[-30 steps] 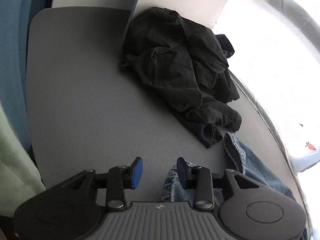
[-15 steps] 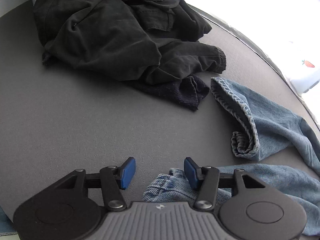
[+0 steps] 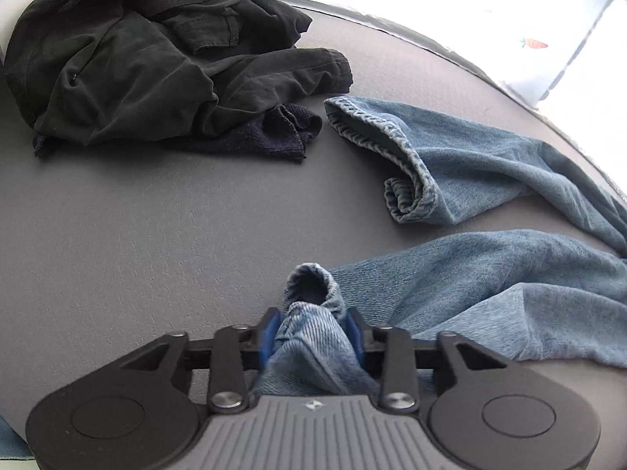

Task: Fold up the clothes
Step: 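Drag the held jeans leg hem across the table with the left gripper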

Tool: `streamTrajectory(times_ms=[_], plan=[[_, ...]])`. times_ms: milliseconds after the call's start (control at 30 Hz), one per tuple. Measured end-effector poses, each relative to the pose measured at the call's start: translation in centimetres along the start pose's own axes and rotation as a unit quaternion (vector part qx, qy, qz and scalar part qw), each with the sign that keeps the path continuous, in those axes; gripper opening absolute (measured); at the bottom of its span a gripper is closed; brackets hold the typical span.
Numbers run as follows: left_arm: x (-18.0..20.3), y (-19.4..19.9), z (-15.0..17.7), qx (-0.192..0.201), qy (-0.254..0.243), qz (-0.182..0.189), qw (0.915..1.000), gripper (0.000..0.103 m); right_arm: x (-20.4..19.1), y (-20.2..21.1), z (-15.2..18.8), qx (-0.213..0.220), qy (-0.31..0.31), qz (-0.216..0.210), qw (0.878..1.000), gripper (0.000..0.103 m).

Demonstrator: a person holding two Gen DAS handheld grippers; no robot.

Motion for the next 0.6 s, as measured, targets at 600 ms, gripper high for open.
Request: streamTrajectory(times_ms=[600], plan=[[6.8, 9.1, -3.2, 0.111, -0.179, -0.003, 0.9776, 0.020, 0.1, 0.1, 0.0, 0.000, -0.005, -0.003, 1.000, 0.103]])
Point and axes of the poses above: each gripper's, at about its wrist camera, not at the fingertips, and y roughly against the way its jaws point, x to its right, z to its underside, the point moved 9 cm from there along -y, roughly the way its jaws point, and after that the axes turned 4 degrees about z, right-handed, at the moved point
